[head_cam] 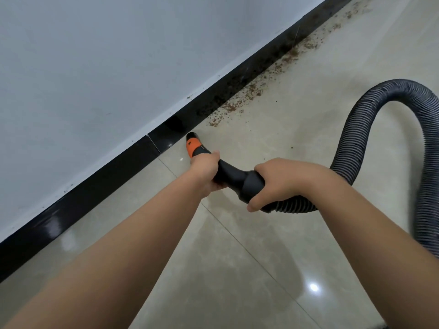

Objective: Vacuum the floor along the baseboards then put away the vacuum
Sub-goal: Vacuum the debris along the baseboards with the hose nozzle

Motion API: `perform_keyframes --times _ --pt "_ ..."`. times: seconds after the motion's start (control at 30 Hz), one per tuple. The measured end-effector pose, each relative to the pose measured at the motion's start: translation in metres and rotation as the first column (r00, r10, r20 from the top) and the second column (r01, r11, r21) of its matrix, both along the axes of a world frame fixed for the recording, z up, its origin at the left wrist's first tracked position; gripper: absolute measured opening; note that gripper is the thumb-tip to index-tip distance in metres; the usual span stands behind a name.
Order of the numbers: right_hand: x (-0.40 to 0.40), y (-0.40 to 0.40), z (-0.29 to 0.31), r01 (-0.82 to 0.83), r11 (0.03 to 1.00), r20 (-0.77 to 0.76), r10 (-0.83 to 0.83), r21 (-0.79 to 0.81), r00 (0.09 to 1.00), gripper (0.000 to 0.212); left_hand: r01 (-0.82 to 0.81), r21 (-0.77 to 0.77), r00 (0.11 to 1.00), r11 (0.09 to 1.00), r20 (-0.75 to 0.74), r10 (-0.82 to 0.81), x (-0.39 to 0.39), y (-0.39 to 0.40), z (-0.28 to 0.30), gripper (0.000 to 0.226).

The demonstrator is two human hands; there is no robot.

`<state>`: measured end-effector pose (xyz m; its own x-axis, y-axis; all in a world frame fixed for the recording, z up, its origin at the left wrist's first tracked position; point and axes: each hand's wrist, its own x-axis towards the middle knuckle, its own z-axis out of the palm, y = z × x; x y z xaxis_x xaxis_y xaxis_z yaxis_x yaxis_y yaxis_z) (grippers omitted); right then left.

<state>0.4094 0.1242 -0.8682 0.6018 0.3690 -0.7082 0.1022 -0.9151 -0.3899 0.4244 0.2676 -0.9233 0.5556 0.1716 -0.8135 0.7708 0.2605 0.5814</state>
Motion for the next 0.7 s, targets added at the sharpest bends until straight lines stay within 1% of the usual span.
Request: perform_keyframes --times 0.13,0.27,0.47,0.6,0.63,0.7 --pt "0.007 -0.003 -0.002 -0.043 0.999 0.061 0.042 0.014 0.997 0.03 -0.03 -0.037 0.999 0.999 -0.01 0.03 -0.005 0.003 0.012 0.042" --pt "0.005 -0.015 -0.006 0.001 0.999 0.048 -0.004 0.053 0.999 0.037 -0.02 -0.051 1.0 0.998 0.006 0.02 -0.005 -0.011 0.015 0.04" --pt "-0.005 -0.027 -0.012 0.063 0.994 0.061 -0.069 0.085 0.996 0.05 0.023 0.08 0.999 0.997 0.031 -0.025 0.005 -0.037 0.013 0.042" --pt "0.0 -0.037 -0.008 0.106 0.991 0.074 -0.112 0.087 0.991 0.04 0.031 0.146 0.999 0.989 -0.018 -0.029 0.014 -0.05 0.011 0.048" --pt "0.001 -0.04 -0.007 0.114 0.99 0.076 -0.121 0.082 0.99 0.038 0.035 0.167 0.999 0.985 -0.017 -0.032 0.016 -0.055 0.011 0.046" --pt "0.0 -0.046 -0.007 0.139 0.988 0.069 -0.143 0.071 0.987 0.037 0.055 0.204 0.997 0.977 0.034 -0.063 0.019 -0.064 0.007 0.043"
